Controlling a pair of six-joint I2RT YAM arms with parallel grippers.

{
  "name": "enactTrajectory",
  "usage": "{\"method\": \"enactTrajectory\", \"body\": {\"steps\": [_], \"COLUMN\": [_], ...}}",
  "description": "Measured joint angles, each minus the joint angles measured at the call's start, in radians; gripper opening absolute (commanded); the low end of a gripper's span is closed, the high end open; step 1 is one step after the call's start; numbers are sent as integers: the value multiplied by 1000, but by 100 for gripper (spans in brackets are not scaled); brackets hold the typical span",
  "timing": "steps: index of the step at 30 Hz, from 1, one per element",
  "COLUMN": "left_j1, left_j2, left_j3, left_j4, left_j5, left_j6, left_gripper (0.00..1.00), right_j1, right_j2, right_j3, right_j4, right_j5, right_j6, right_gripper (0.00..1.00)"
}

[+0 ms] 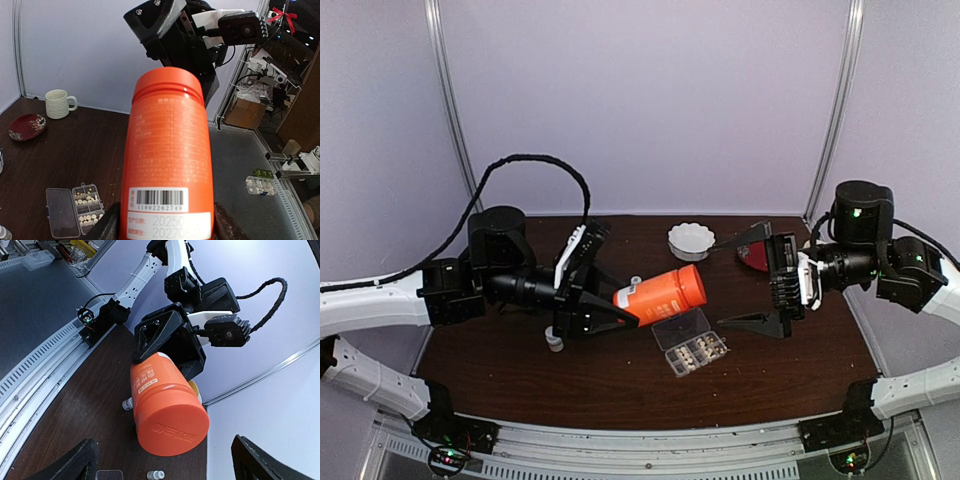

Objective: Sort the pills into containers
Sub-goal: Screw the lid of the pill bottle onto the pill bottle.

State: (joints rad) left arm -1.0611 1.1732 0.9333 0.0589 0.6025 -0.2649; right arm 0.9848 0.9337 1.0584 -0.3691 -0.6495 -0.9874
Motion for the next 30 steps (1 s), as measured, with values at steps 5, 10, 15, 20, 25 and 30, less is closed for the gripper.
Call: {"method": "enactTrajectory", "body": {"steps": [5, 10, 15, 20, 25, 30], "left_j1": [0, 0, 0, 0, 0, 0], "left_j2": [0, 0, 0, 0, 5, 16], "left_j3": [0, 1, 2, 4, 6, 11], "left_j4": [-14, -25, -37, -50, -61, -61], "left_j5": [11, 19, 27, 35, 46, 54], "left_j6": [0, 0, 0, 0, 0, 0], "left_gripper": [0, 0, 0, 0, 0, 0], "right_j1": [37, 62, 71, 76, 76, 76], "right_j2": [42, 82, 106, 109, 111, 115], "right_j3": [39, 58, 69, 71, 73, 80], "right_j4": [-21, -47, -66, -76, -85, -96], "right_j5": [49, 75, 86, 92, 93, 92], "right_j6": [-66, -111, -134, -141, -143, -143], "right_gripper": [87, 76, 70, 65, 63, 54]}}
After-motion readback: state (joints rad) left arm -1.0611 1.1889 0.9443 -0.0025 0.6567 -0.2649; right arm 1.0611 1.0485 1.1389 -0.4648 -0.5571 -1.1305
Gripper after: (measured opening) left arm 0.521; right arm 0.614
